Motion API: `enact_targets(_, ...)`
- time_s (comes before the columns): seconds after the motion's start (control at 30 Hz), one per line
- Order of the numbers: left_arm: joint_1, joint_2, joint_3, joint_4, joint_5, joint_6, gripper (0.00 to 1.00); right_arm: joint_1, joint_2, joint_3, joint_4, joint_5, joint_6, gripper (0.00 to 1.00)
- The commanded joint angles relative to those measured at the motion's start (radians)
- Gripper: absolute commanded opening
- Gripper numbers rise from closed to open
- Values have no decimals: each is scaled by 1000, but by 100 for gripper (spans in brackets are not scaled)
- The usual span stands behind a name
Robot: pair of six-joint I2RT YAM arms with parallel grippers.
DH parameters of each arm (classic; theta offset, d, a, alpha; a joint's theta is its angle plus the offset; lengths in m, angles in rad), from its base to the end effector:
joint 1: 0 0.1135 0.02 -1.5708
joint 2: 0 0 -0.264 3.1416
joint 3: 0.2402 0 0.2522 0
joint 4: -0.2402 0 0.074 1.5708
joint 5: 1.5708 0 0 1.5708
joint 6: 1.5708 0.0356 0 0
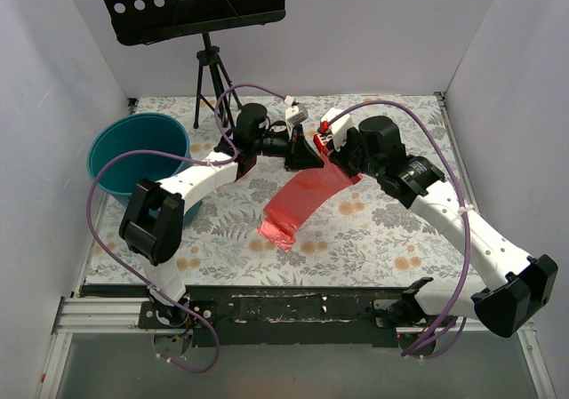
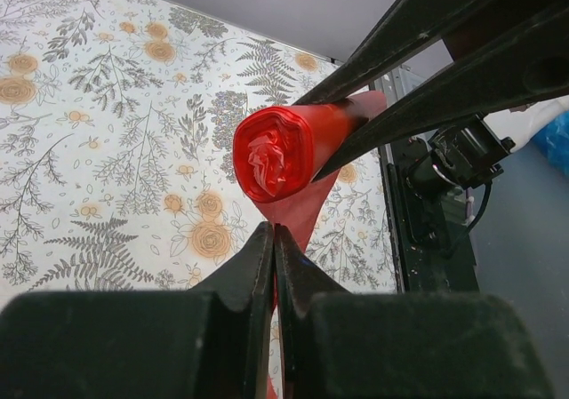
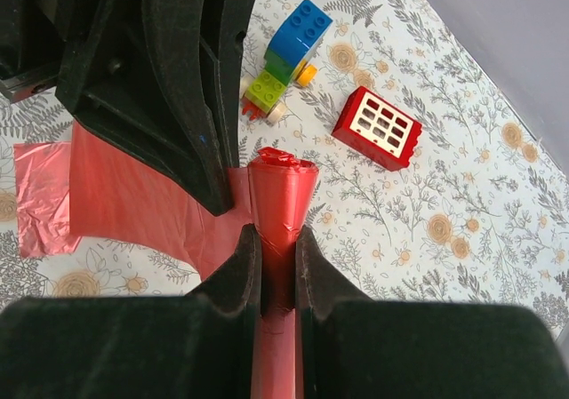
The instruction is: Put the trash bags into the trash bin
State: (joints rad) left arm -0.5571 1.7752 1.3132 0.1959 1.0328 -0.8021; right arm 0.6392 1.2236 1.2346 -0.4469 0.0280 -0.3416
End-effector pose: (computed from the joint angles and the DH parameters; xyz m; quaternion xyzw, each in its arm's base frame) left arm 0.3307 -0.2420 0.2923 0.2131 0.7225 -0.6370 0.1640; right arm 0.2203 0.1625 0.3782 -0.3905 0.7474 0.0680 0.5332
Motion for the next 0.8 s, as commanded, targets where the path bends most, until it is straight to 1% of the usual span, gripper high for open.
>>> enact_targets(0.0,5,-13,14,17,1,7,0,-6,-18,17,27,-20,18,1)
enact_targets(0.1,-6,-11,20,-10,-25,30,0,-6,-16,11,27,-20,29,1)
enact_targets(0.2,-24,-20,38,-79,-65,111,0,-6,-10,0,33,-20,58,1)
enact_targets(0.23,-33,-25,43,-110,-76,168,0,-9,-3,0,33,-20,70,1)
enact_targets(0.3,-58,-43,55,-176,-114,291,0,-33,25,12,22,-20,145,1)
enact_targets(0.4,-107,-100,28,-196,-189,497,0,-110,131,93,-58,-167,245,1)
enact_targets(0.47,-157,-126,21,-254,-233,688,0,-136,239,181,-166,-201,289,1)
enact_targets(0.5,-171,-132,26,-265,-237,746,0,-172,264,175,-164,-233,326,1)
enact_targets(0.57,-199,-134,41,-282,-244,828,0,-237,301,148,-144,-243,381,1)
enact_targets(0.67,-214,-112,73,-320,-231,839,0,-335,347,135,-122,-261,435,1)
enact_targets(0.73,-216,-100,92,-351,-238,810,0,-392,359,126,-104,-237,443,1)
enact_targets(0.77,-216,-99,96,-357,-252,770,0,-426,363,115,-92,-221,431,1)
